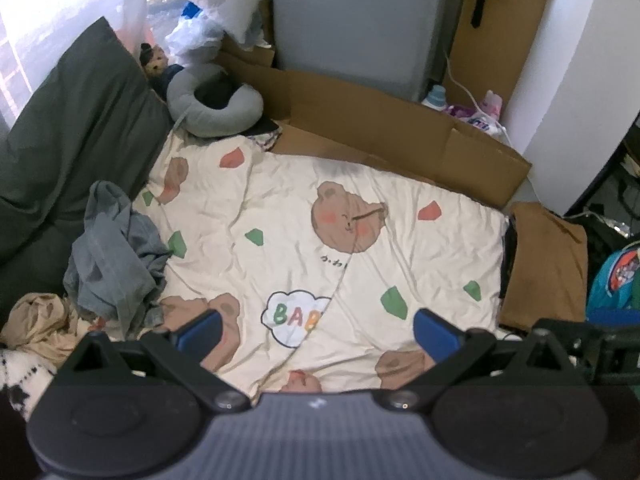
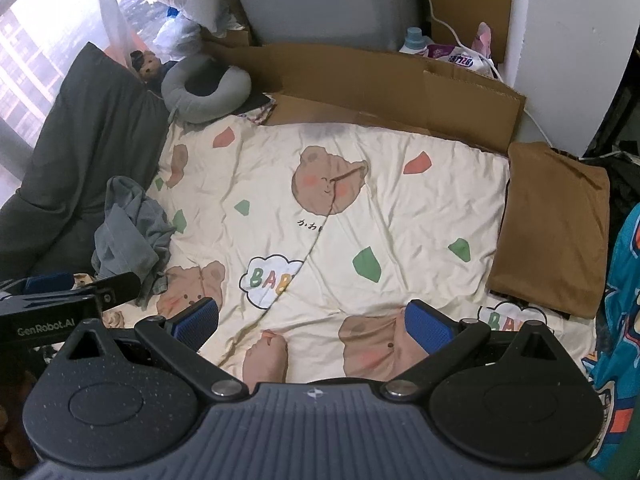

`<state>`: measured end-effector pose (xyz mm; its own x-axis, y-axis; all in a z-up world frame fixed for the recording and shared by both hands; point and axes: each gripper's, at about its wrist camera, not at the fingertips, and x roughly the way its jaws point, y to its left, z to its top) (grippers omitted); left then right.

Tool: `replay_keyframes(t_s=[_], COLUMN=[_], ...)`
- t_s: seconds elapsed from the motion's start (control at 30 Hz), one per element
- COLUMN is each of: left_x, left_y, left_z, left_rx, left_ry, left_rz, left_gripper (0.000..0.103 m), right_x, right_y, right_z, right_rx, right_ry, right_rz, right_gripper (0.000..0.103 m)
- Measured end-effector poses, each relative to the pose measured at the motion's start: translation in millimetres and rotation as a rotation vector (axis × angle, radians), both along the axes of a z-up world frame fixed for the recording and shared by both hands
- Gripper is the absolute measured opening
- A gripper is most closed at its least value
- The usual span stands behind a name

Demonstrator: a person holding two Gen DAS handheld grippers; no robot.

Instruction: Fold clothes

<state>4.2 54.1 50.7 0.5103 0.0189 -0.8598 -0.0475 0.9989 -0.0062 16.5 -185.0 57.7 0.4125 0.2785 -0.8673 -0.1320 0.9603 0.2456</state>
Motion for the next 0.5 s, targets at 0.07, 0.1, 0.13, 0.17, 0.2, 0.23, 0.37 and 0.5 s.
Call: replay_keyframes(t_s=[0.07, 0.1, 0.13, 0.17, 0.2, 0.23, 0.37, 0.5], left_x=[0.5, 0.6, 0.6, 0.3, 0.1, -0.1, -1.0, -0.7], left_y=[0.7, 1.3, 1.8, 2.2, 2.6, 3.1, 2.9, 1.2], left_z=[-0.9, -1.4, -1.7, -1.9, -2.0, -2.2, -3.2, -4.2], left_rx=[-0.005, -0.01, -0.014, -0.016, -0.017, -0.019, -0.013, -0.003], left_ry=[0.005, 0.008, 0.01, 0.011, 0.011, 0.012, 0.01, 0.008], left_rz=[-0.004, -0.006, -0.007, -0.004, -0.002, 0.0, 0.002, -0.004], left_gripper=[0.101, 0.1, 0.099, 0.097, 0.097, 0.096, 0.096, 0.096], right_x=[0.5, 1.1, 1.5, 1.9, 2.3, 1.9, -0.7, -1.5], right_y=[1.0, 0.8, 1.2, 1.9, 1.8, 3.2, 7.4, 7.2], right_z=[-0.7, -1.2, -1.7, -1.8, -2.0, -1.9, -2.2, -1.4], right_rx=[-0.002, -0.002, -0.002, -0.002, -0.004, -0.007, -0.012, -0.015], right_ry=[0.002, 0.005, 0.008, 0.009, 0.008, 0.008, 0.003, -0.002], right_rz=[0.001, -0.002, -0.004, -0.005, -0.004, -0.004, -0.004, -0.006], right_gripper=[0.102, 0.102, 0.102, 0.102, 0.102, 0.102, 0.102, 0.102])
